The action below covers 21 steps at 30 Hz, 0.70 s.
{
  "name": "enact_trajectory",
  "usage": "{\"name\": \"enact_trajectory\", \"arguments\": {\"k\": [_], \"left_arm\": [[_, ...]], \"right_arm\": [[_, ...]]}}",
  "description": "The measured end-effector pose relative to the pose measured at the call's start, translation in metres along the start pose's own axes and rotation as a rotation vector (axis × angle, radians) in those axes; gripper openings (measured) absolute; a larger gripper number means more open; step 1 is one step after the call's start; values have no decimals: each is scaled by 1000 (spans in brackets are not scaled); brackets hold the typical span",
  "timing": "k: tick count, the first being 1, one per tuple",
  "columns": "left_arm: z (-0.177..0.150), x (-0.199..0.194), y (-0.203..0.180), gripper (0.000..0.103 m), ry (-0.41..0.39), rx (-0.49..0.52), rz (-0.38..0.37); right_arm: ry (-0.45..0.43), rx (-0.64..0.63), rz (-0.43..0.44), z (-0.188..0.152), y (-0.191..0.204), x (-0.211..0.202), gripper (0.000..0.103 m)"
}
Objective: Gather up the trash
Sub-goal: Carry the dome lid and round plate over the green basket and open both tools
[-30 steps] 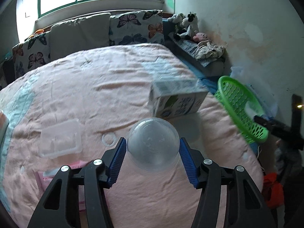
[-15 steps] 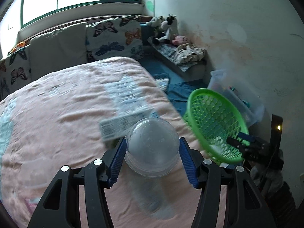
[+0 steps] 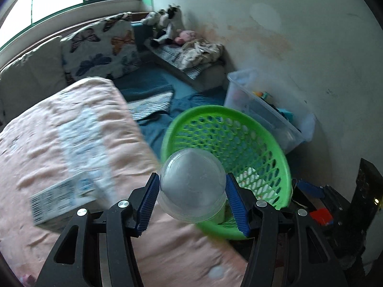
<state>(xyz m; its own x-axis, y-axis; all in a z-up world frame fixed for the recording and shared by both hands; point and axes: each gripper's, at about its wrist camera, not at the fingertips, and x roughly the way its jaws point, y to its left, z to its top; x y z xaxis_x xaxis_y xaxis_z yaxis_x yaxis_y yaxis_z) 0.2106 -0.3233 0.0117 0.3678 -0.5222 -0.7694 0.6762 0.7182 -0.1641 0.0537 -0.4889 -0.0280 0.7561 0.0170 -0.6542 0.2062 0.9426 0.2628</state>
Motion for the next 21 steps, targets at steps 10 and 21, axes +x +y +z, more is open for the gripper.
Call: {"name": "enact_trajectory", "arguments": {"k": [10, 21], "left_arm": [[0, 47, -33, 55, 89, 29, -18], [-11, 36, -20, 64, 82, -20, -35]], "right_arm": [[0, 38, 19, -13, -11, -8, 92], [2, 46, 35, -20, -7, -13, 92]]}}
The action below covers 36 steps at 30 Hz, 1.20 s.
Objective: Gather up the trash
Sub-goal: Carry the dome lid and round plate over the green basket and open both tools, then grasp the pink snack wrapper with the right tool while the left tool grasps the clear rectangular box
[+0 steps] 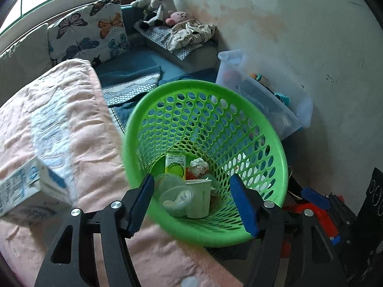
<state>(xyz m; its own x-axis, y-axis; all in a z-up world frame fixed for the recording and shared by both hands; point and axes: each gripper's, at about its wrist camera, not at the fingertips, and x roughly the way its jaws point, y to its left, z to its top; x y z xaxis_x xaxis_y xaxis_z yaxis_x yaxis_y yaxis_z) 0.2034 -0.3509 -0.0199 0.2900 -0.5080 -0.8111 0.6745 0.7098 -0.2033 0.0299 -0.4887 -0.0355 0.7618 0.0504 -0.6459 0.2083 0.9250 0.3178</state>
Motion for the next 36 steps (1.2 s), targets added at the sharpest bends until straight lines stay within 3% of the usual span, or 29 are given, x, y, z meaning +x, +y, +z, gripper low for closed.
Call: {"name": "enact_trajectory", "arguments": {"k": [5, 13, 36], "left_arm": [[-17, -31, 16, 64, -45, -29, 29], [-64, -82, 60, 63, -106, -104, 151], [-202, -206, 229, 72, -206, -507, 468]], "right_arm": [[4, -27, 19, -4, 16, -3, 92], [25, -92, 80, -6, 55, 0, 92], [129, -346, 280, 4, 196, 47, 92]]}}
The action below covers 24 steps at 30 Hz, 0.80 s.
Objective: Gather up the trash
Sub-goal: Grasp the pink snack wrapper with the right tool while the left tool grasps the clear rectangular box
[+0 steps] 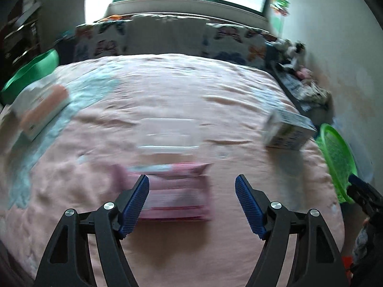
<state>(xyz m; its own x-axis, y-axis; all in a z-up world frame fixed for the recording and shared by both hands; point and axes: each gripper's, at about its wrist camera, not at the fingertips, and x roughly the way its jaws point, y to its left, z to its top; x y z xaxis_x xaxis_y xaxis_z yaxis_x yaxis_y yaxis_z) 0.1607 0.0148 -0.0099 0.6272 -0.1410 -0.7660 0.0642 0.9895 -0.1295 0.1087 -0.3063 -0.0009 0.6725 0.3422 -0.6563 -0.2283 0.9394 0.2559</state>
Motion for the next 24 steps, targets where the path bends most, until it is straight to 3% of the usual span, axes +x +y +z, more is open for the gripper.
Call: {"name": "enact_trajectory", "arguments": {"k": [5, 16, 24], "left_arm": [[-4, -13, 45, 72, -14, -91, 33], [-15, -37, 108, 72, -44, -185, 82], [-20, -42, 145, 72, -50, -239, 102]], "right_arm": [[52, -121, 85, 9, 44, 24, 92], [150, -434, 279, 31, 158, 79, 92], [239, -632, 342, 35, 214, 131, 92]]}}
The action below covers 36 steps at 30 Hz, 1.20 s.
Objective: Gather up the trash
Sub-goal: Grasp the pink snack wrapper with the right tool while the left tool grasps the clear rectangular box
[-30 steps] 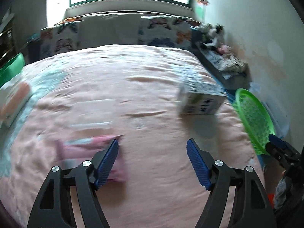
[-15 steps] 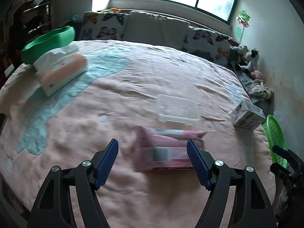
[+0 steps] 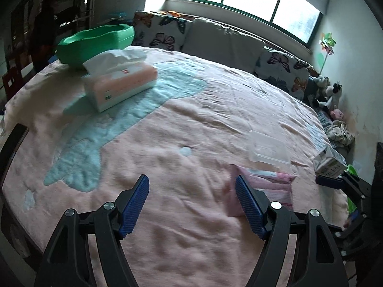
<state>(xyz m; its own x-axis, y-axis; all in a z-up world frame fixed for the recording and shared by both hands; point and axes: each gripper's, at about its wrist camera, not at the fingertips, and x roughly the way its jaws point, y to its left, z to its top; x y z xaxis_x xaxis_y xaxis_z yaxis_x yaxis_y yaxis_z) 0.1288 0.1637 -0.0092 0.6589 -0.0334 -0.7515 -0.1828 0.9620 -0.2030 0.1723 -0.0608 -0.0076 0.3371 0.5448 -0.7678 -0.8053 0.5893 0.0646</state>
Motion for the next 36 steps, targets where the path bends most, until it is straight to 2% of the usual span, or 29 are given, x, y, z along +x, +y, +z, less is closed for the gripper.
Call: {"name": "enact_trajectory", "arguments": {"k": [4, 9, 12, 15, 17, 23, 28, 36], "left_arm": [[-1, 9, 15, 72, 18, -31, 6], [-2, 20, 28, 72, 36, -55, 14], [-1, 25, 33, 72, 42, -67, 15], [0, 27, 34, 72, 45, -65, 16], [0, 29, 35, 72, 48, -65, 14], [5, 31, 27, 72, 44, -47, 4], [12, 35, 13, 72, 37, -15, -19], [20, 53, -29, 72, 60, 79, -72]], "right_arm": [[58, -83, 22, 15, 1, 27, 91], [132, -136, 72, 21, 0, 55, 91], [166, -156, 73, 23, -1, 68, 91], [194, -158, 81, 23, -1, 80, 87], [208, -150, 86, 22, -1, 85, 80], [183, -120, 66, 17, -1, 74, 63], [151, -70, 50, 9, -4, 58, 58], [90, 41, 18, -16, -21, 11, 58]]}}
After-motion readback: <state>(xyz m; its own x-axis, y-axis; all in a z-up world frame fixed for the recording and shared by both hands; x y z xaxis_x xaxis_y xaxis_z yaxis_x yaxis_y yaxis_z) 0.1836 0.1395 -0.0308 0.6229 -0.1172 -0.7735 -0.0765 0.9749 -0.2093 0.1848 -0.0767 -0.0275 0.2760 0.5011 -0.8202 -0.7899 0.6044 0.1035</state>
